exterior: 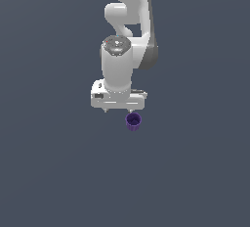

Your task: Pick up the object and move it to a goal position.

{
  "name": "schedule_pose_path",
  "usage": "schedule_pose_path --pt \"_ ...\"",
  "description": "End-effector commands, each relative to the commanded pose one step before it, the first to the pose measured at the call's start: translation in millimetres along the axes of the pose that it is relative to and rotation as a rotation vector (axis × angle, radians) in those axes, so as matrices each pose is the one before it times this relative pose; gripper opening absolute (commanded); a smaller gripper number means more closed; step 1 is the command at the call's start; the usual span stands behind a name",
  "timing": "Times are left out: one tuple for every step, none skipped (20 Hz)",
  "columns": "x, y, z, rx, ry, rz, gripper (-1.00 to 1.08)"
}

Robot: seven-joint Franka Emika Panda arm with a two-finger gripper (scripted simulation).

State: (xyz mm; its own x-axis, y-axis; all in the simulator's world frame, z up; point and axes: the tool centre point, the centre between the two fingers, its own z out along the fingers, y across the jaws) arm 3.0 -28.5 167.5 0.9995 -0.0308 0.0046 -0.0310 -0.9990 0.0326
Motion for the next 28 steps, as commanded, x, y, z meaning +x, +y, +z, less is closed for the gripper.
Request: schedule_pose_path --pt "0.0 0.01 0.0 0.0 0.0 0.0 0.28" --pt "0.09 0.68 0.06 0.0 0.0 0.0 0.28" --pt "0.22 1.23 -0.07 -0.00178 0.00034 -0.00072 0.28" --pt "0.36 2.28 -0.03 -0.00223 0.00051 -0.00098 0.28" --pt "0.47 3.04 -0.08 -0.00309 0.00092 -0.00158 0.28" --pt "0.41 2.73 -0.15 -0.00302 0.00125 -0.00191 0.28" --pt "0.26 1.7 -0.17 -0.00207 0.00123 -0.00167 0.28" --pt "0.12 0.67 -0.19 -0.00121 0.00107 -0.0013 0.28" --pt "0.05 0.18 0.16 0.0 0.0 0.0 0.28" --pt "-0.11 -0.59 -0.08 0.00064 -0.00045 0.00058 0.28" --pt "-0.07 -0.19 0.33 0.0011 -0.0019 0.00206 0.28" --pt "-0.07 0.08 0.58 0.00152 -0.00308 0.00326 0.28" --pt "-0.08 0.2 0.78 0.00198 -0.0042 0.00441 0.28" --pt "-0.11 0.19 0.98 0.00256 -0.00534 0.00559 0.28" --pt "-0.14 0.15 1.21 0.00325 -0.00655 0.00686 0.28" --pt "-0.17 0.1 1.39 0.00383 -0.00764 0.00796 0.28" --pt "-0.18 0.17 1.59 0.00438 -0.00878 0.00908 0.28" --pt "-0.2 0.17 1.79 0.005 -0.00996 0.01023 0.28" --pt "-0.22 0.15 1.99 0.00564 -0.01116 0.01138 0.28" --pt "-0.24 0.14 2.18 0.00629 -0.01237 0.01251 0.28" --pt "-0.26 0.12 2.37 0.00696 -0.0136 0.01361 0.28" --pt "-0.27 0.09 2.55 0.00765 -0.01485 0.01468 0.28" --pt "-0.29 0.06 2.73 0.00835 -0.01611 0.01573 0.28" --pt "-0.3 0.0 2.89 0.00906 -0.01737 0.01672 0.28" --pt "-0.31 -0.05 3.05 0.0098 -0.01866 0.01768 0.28" --pt "-0.33 -0.12 3.2 0.01054 -0.01997 0.01859 0.28" --pt "-0.34 -0.19 3.34 0.0113 -0.0213 0.01944 0.28" --pt "-0.36 -0.28 3.46 0.01207 -0.02264 0.02023 0.28"
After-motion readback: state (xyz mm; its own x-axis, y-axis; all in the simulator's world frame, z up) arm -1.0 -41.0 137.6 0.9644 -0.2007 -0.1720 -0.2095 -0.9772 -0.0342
